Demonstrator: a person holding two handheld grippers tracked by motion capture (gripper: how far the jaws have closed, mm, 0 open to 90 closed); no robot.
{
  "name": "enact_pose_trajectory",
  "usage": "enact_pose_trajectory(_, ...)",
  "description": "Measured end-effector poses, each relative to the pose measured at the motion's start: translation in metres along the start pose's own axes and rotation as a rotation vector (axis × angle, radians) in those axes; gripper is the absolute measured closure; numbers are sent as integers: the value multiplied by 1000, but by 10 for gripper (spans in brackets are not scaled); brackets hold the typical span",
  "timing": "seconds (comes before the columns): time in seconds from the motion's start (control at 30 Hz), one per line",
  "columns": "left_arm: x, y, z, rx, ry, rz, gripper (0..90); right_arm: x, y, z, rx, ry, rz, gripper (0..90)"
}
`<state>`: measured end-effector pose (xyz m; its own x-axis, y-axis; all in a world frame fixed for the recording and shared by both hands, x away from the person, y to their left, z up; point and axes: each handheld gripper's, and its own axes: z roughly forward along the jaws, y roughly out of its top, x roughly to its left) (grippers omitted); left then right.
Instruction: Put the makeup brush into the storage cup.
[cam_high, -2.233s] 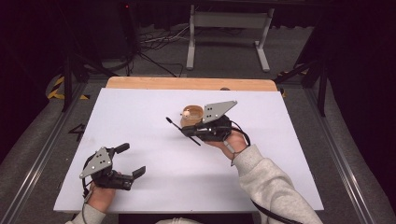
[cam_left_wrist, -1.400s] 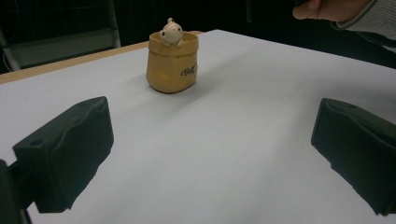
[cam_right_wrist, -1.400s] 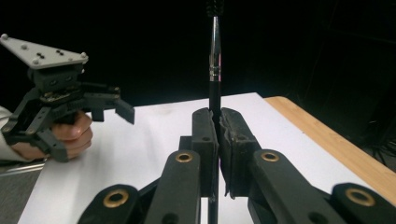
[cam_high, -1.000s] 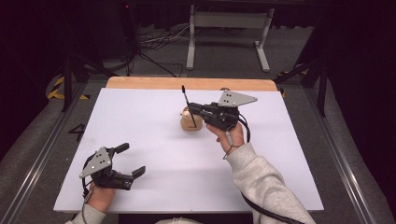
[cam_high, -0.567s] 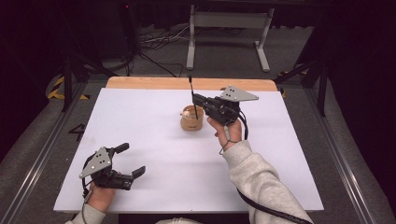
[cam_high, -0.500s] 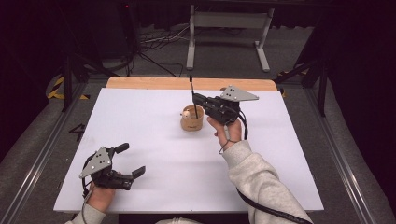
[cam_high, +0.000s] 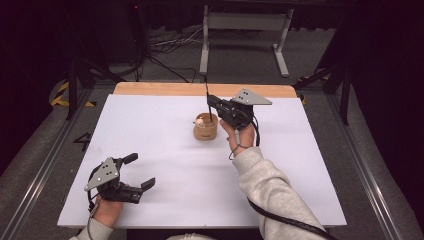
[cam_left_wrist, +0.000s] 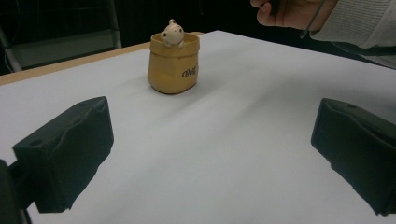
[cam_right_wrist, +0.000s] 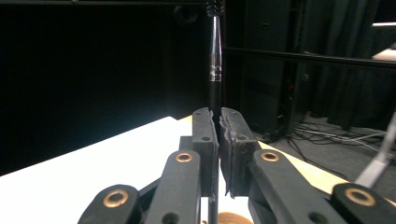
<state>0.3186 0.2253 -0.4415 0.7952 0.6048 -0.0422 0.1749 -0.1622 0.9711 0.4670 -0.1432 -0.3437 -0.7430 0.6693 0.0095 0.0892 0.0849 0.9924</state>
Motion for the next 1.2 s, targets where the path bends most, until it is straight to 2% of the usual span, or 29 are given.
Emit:
enact_pose_trajectory(0.1, 0, 0, 0, -1, 1, 0, 0, -3, -2, 3, 1, -27, 5, 852)
enact_pose_trajectory(0.37, 0, 0, 0, 3, -2, -1, 0, -4, -8, 12, 1, -49, 0, 851)
enact_pose_trajectory(0.53, 0, 0, 0, -3, -2, -2, 0, -6, -13, 14, -10, -39, -4, 850)
enact_pose_trajectory(1.2, 1, -1, 0, 0, -6, -2, 0, -13, -40, 26, 19, -43, 15, 850)
